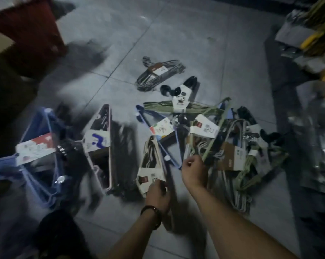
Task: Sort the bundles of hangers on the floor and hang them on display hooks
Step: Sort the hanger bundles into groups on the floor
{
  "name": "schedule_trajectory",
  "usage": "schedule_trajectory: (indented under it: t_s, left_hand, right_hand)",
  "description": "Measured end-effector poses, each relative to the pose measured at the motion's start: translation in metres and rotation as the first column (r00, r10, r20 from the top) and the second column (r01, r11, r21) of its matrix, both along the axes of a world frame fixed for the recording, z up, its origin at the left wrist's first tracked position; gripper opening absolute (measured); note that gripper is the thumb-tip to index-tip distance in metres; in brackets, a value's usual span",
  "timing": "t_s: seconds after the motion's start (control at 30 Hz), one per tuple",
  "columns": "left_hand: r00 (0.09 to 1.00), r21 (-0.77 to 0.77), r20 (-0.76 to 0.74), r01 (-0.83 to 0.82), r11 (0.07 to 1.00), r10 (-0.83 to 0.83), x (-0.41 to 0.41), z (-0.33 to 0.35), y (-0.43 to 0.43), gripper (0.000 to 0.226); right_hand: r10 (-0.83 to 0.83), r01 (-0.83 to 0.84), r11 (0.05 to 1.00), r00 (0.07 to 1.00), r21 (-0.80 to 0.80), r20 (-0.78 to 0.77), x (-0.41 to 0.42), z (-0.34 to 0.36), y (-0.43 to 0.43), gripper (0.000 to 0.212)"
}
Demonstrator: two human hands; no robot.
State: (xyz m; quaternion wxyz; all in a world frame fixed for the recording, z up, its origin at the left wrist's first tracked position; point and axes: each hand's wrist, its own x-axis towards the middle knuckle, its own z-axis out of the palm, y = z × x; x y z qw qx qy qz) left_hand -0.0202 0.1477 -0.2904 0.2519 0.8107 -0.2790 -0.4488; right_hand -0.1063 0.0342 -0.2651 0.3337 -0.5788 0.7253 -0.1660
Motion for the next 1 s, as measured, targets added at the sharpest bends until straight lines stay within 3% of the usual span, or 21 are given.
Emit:
schedule_trajectory:
  t_s: [0.1,0.2,0.3,0.43,0.57,0.63,0.77,1.0]
  left_hand:
    - [0.951,-0.004,0.048,0.306,0.952,-0.306,-0.017,0.008,-0.034,0.036]
    - [0.929,0.026,0.003,0.371,0.928,-0.371,-0.018,0.001,-0.061,0.048]
    - [0.96,0.013,-0.089,0.269,0.963,-0.267,-0.019,-0.005,-0.084,0.047]
    - [0.958,-0.028,-0.251,0.133,0.991,-0.136,-0.028,-0.007,-0.104,0.041]
    - [0.906,-0.037,-0.422,0.017,0.999,-0.031,-0.027,0.008,-0.101,0.021]
    - [0.883,-0.033,-0.47,-0.045,0.998,0.024,-0.026,0.015,-0.093,0.016]
    - [0.85,-0.055,-0.526,-0.048,0.997,0.012,-0.027,0.027,-0.076,0.028]
    - [0.567,0.003,-0.788,-0.386,0.922,0.24,-0.042,0.096,-0.041,0.032]
  right_hand:
    - [-0.232,0.231,0.972,0.972,-0.033,-0.038,-0.032,-0.005,-0.031,0.039]
    - [-0.271,0.271,0.944,0.962,0.188,-0.029,-0.053,-0.024,-0.06,0.065]
    - [-0.244,0.18,0.921,0.957,0.344,0.154,-0.045,-0.048,-0.068,0.062]
    - [-0.298,0.222,0.905,0.939,0.363,0.17,-0.043,-0.086,-0.083,0.052]
    - [-0.142,0.119,0.97,0.985,0.211,0.099,-0.062,-0.039,-0.072,0.018]
    - [-0.094,0.083,0.989,0.992,0.125,0.083,-0.087,-0.024,-0.063,0.017]
    - [-0.066,0.057,0.997,0.983,0.056,0.173,-0.146,0.001,-0.042,0.022]
    - [-0.074,0.042,0.991,0.964,0.129,0.255,-0.201,0.062,0.12,0.013]
